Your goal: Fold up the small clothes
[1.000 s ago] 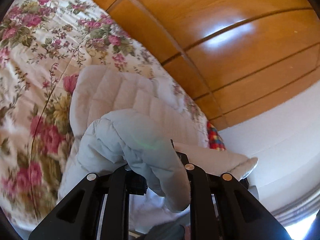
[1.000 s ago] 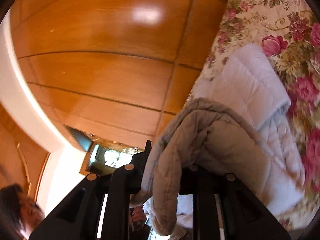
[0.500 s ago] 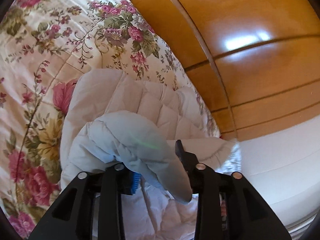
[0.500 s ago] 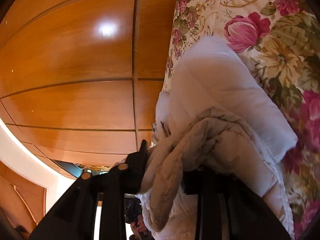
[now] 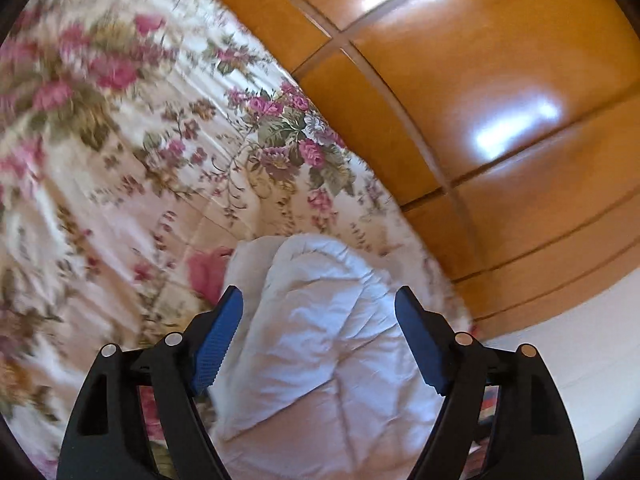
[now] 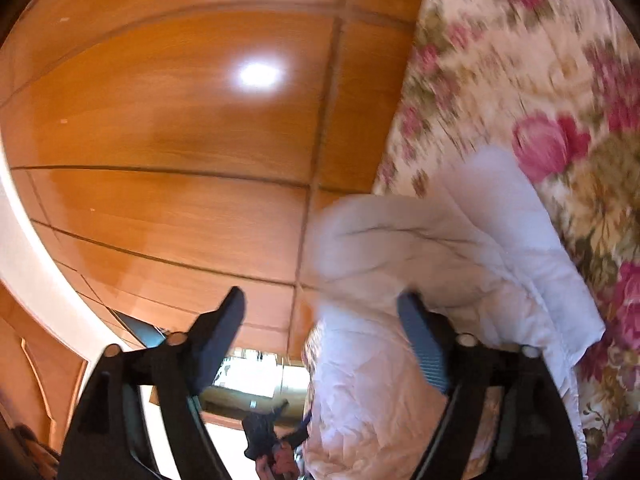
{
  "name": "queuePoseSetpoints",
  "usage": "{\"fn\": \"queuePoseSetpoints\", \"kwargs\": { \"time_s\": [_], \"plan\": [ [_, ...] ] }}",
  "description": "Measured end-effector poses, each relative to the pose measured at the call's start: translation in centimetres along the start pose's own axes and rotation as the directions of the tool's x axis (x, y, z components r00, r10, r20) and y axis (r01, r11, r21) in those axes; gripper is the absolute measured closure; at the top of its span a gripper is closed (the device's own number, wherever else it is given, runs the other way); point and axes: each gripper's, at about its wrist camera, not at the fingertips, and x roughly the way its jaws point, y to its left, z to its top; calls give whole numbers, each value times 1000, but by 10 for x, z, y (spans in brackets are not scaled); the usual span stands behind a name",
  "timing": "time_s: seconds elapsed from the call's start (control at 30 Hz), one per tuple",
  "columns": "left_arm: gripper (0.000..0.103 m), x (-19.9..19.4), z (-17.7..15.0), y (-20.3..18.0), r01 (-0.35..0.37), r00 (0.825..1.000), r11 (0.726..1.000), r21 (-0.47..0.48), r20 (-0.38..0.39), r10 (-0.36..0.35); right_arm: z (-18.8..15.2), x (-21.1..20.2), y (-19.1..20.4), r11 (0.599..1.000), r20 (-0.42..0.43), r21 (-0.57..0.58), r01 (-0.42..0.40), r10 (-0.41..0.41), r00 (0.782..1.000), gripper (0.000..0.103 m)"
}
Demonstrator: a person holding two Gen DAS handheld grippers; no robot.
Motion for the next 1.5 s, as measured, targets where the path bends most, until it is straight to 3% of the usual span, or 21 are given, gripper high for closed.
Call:
{"fn": "queuePoseSetpoints", "kwargs": {
  "time_s": [0.1, 0.17, 0.23, 0.3, 0.37, 0.47, 0.5, 0.57, 0.67, 0.77, 0.8, 0.83, 0.9, 0.93, 1.0, 1.03, 1.1, 1.4, 1.5],
  "plan": [
    [26, -1, -21, -10, -77, 997, 991, 111, 12, 76, -4, -16, 16, 995, 39, -65, 74, -72, 997, 17],
    [26, 1, -37, -12, -115, 993, 979, 170, 25, 112, -12, -16, 33, 957, 37, -195, 215, -212, 977, 18],
    [26, 8, -54, -19, -150, 989, 953, 264, 44, 144, -22, -6, 49, 863, 35, -353, 362, -375, 926, 21],
    [26, 10, -63, -28, -196, 981, 916, 351, 66, 184, -31, 11, 61, 752, 41, -490, 441, -485, 874, 26],
    [27, 15, -61, -35, -229, 973, 889, 396, 74, 218, -38, 28, 71, 671, 50, -585, 455, -530, 846, 26],
    [28, 19, -47, -44, -258, 966, 880, 400, 80, 247, -44, 58, 79, 545, 90, -690, 475, -587, 804, 26],
    [30, 23, -39, -48, -278, 960, 871, 406, 72, 272, -43, 68, 79, 498, 110, -714, 492, -614, 781, 26],
    [32, 26, -30, -54, -311, 949, 855, 416, 89, 302, -41, 87, 77, 431, 129, -744, 511, -657, 743, 26],
    [32, 36, -17, -62, -314, 947, 841, 441, 89, 308, -36, 103, 65, 351, 143, -777, 523, -711, 689, 26],
    [32, 57, -12, -66, -305, 945, 828, 470, 42, 325, -33, 115, 50, 273, 164, -806, 525, -750, 641, 25],
    [32, 62, -12, -66, -311, 941, 823, 476, 36, 335, -35, 116, 48, 265, 164, -812, 520, -751, 640, 27],
    [39, 69, -14, -66, -321, 936, 813, 486, 31, 351, -34, 117, 44, 259, 168, -816, 516, -749, 641, 31],
    [57, 80, -19, -62, -359, 918, 791, 495, 35, 394, -39, 117, 41, 235, 183, -822, 519, -754, 631, 54],
    [66, 83, -21, -60, -362, 917, 793, 491, 34, 398, -41, 118, 39, 226, 185, -826, 516, -756, 628, 58],
    [78, 84, -26, -59, -364, 916, 786, 499, 40, 399, -46, 116, 38, 201, 204, -835, 513, -752, 627, 78],
    [90, 84, -28, -61, -383, 908, 770, 510, 57, 414, -48, 114, 39, 196, 210, -837, 512, -748, 630, 82],
    [99, 80, -31, -65, -408, 900, 748, 524, 92, 426, -51, 108, 46, 192, 225, -837, 512, -732, 643, 91],
    [102, 38, -27, -93, -420, 907, 765, 489, 251, 338, -56, 92, 94, 204, 306, -822, 532, -629, 714, 94],
    [102, 33, -23, -104, -446, 890, 760, 472, 319, 325, -54, 98, 99, 185, 343, -812, 553, -616, 709, 94]
  ]
}}
